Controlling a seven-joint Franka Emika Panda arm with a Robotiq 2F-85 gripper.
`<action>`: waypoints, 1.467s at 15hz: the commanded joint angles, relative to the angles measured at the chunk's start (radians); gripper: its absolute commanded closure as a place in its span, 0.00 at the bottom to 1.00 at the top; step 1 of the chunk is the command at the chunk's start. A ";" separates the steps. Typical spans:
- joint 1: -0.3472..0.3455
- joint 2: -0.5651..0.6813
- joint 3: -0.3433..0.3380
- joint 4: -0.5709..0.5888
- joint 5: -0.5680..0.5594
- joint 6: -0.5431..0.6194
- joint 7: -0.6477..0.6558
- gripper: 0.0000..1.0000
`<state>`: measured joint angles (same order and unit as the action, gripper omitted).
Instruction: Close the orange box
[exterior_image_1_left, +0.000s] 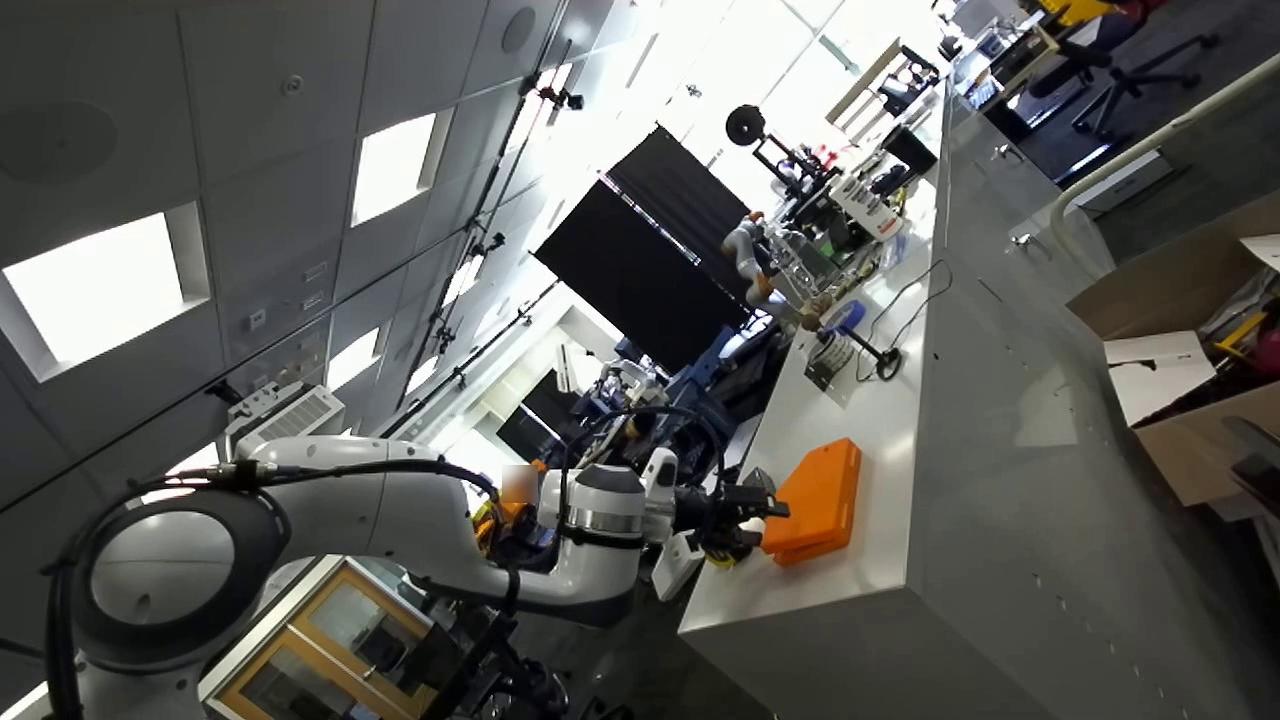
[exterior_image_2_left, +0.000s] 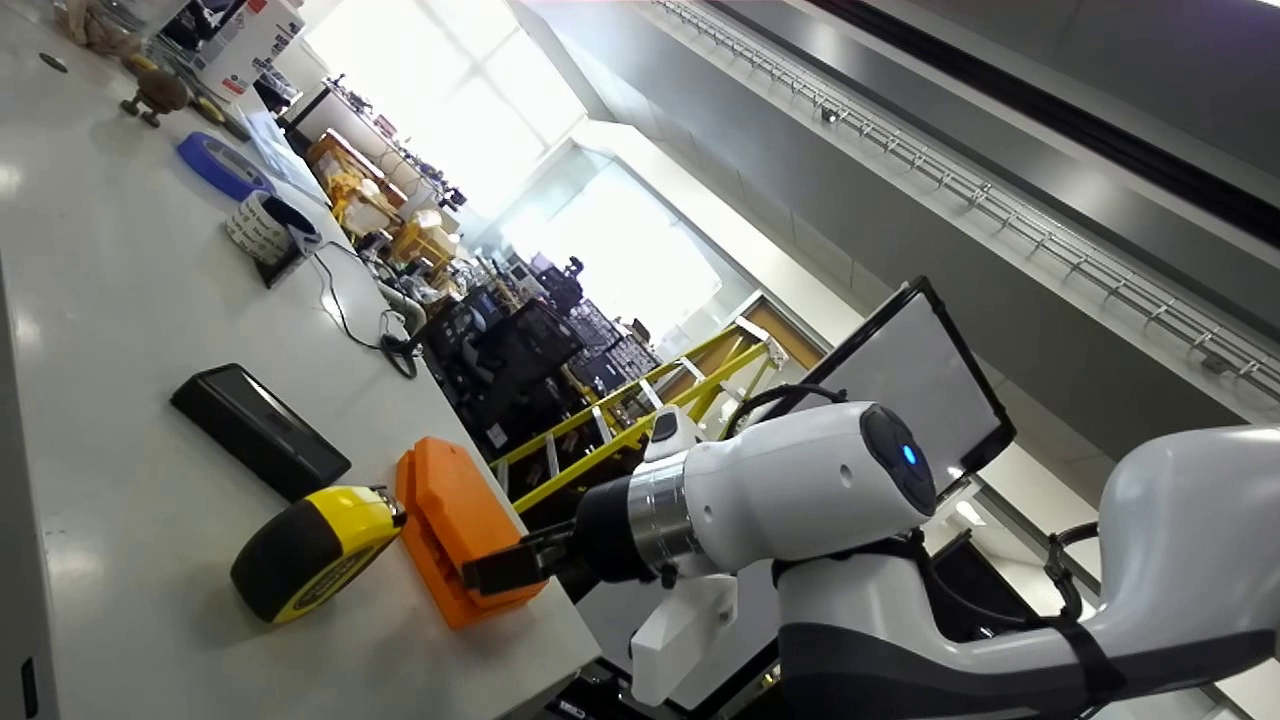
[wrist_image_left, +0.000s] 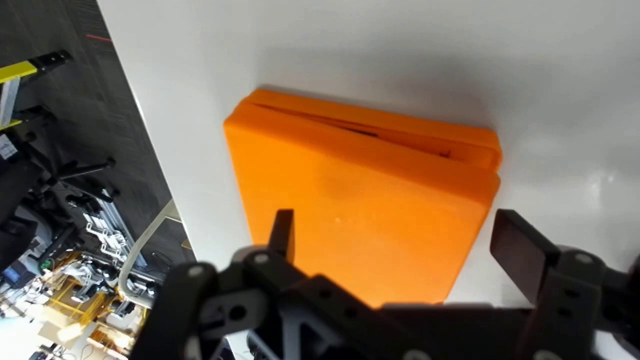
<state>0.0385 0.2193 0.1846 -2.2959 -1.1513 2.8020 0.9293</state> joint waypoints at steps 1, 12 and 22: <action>0.007 -0.062 0.020 -0.023 0.017 0.000 0.016 0.00; -0.043 -0.236 0.054 -0.138 0.800 0.057 -0.561 0.00; 0.019 -0.309 -0.058 -0.145 1.174 0.014 -0.902 0.00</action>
<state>0.0371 -0.0896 0.1472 -2.4425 0.0254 2.8191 0.0268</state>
